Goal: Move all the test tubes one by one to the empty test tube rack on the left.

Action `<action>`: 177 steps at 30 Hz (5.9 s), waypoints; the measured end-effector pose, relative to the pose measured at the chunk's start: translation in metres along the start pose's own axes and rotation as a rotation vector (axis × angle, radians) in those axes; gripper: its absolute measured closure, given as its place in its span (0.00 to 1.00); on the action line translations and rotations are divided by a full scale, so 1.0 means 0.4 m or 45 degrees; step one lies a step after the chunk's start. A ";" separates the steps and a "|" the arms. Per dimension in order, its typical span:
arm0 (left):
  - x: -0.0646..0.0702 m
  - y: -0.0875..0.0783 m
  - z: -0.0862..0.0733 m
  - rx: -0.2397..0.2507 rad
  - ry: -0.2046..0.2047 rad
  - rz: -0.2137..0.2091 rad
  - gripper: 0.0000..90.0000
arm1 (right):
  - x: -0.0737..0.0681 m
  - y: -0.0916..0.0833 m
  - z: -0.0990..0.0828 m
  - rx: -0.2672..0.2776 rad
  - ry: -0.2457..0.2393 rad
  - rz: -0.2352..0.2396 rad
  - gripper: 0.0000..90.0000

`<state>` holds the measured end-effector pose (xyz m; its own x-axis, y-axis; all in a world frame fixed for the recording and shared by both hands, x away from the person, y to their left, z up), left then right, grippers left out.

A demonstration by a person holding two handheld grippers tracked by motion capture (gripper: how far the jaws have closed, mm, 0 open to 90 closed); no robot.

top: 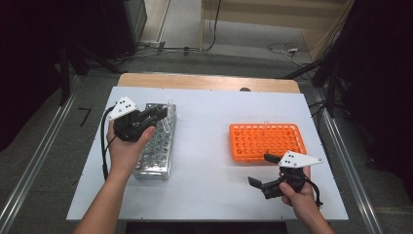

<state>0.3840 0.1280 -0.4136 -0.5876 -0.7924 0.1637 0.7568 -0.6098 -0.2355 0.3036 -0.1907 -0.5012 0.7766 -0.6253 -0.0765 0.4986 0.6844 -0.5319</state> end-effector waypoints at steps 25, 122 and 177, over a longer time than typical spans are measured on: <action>-0.065 0.092 -0.087 -0.117 0.026 0.155 0.84 | 0.021 -0.002 -0.009 0.002 0.023 -0.030 0.00; 0.195 -0.065 -0.183 -0.145 -0.069 -0.176 0.00 | 0.333 0.155 0.052 -0.083 0.188 -0.576 0.82; 0.349 -0.003 -0.155 -0.151 0.066 -0.402 0.37 | -0.137 0.135 0.120 0.003 -0.104 0.014 0.82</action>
<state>0.2834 0.0191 -0.4497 -0.8036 -0.5611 0.1983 0.4984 -0.8167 -0.2908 0.3067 -0.1015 -0.4852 0.8111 -0.5847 -0.0131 0.4903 0.6921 -0.5297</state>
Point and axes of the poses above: each handheld gripper's, and its own axes: y roughly forward along the jaws, z roughly out of its top, x roughly to its right, the point moved 10 cm from there along y, roughly forward along the jaws, and after that the axes turned 4 degrees about -z, right-handed, at the moved point
